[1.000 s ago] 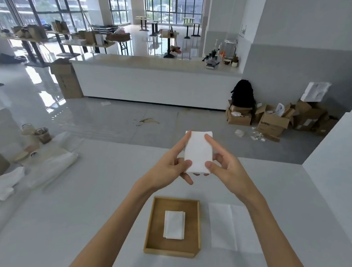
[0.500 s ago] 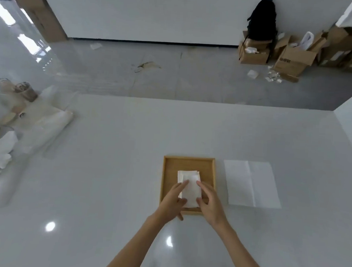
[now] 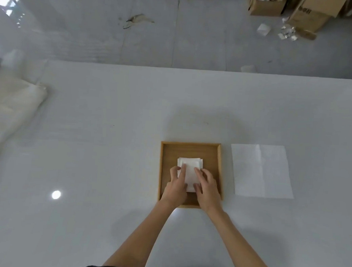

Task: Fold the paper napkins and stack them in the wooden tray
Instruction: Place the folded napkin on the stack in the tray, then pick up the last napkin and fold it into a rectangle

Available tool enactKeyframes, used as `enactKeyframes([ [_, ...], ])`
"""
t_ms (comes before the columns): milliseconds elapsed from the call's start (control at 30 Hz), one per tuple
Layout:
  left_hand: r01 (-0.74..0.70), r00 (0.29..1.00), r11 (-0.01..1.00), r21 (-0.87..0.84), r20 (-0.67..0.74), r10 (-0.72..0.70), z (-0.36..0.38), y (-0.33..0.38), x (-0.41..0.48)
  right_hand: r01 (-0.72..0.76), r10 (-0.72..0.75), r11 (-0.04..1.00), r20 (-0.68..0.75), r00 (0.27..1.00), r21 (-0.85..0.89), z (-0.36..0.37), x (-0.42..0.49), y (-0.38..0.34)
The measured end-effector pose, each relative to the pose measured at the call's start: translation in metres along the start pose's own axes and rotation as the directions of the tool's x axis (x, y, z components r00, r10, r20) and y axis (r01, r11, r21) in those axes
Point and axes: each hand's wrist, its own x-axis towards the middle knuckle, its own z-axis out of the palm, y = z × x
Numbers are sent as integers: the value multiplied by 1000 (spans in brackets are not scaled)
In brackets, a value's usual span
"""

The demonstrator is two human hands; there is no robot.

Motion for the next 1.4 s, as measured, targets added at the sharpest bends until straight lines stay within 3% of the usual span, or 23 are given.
enactKeyframes([
  [267, 106, 994, 994, -5, -30, -107, 3, 12, -9, -8, 17, 996, 98, 995, -92, 1, -3, 10],
  [333, 213, 970, 976, 35, -128, -207, 2, 24, -13, -10, 20, 998, 143, 989, -69, -7, -3, 7],
  [400, 254, 925, 961, 112, -317, -207, 3, 45, -15, 6, -8, 1000, 61, 998, 21, -22, -7, 7],
  [467, 154, 908, 970, 186, -415, -64, 8, 72, -8, -25, 47, 987, -140, 989, 156, -43, -16, 14],
  [533, -11, 937, 983, 181, -340, 73, 16, 110, 4, -157, 275, 914, -286, 918, 375, -65, -31, 37],
  [600, -134, 953, 976, 173, -248, 175, 19, 142, 22, -308, 532, 765, -287, 797, 565, -73, -44, 60],
  [733, -235, 951, 951, 200, -154, 267, 35, 204, 75, -589, 880, 374, -73, 470, 717, -90, -54, 118],
  [833, -257, 954, 928, 270, -81, 288, 50, 239, 117, -693, 932, 214, 69, 357, 689, -97, -42, 150],
  [933, -230, 957, 906, 355, -85, 276, 67, 255, 149, -663, 920, 180, 114, 374, 727, -105, -24, 147],
  [1000, -191, 965, 898, 395, -91, 245, 78, 258, 164, -651, 885, 175, 172, 433, 739, -116, -15, 139],
  [1067, -140, 973, 899, 416, -113, 204, 87, 260, 173, -703, 826, 276, 212, 522, 656, -129, -7, 126],
  [1100, -115, 975, 900, 421, -128, 184, 90, 261, 176, -748, 815, 305, 245, 525, 589, -135, -3, 122],
  [1233, -12, 990, 916, 401, -123, 67, 89, 267, 185, -807, 815, 350, 270, 513, 477, -146, 9, 119],
  [1267, 12, 994, 917, 398, -104, 32, 87, 267, 185, -813, 818, 313, 295, 494, 492, -145, 8, 124],
  [1300, 21, 997, 916, 400, -82, 13, 86, 267, 186, -780, 829, 176, 336, 446, 601, -146, 4, 126],
  [1333, 20, 998, 914, 404, -62, 6, 84, 266, 186, -732, 838, 121, 326, 438, 670, -143, 3, 129],
  [1400, 1, 999, 914, 405, -37, 15, 82, 265, 179, -657, 898, 98, 218, 382, 748, -141, -5, 132],
])
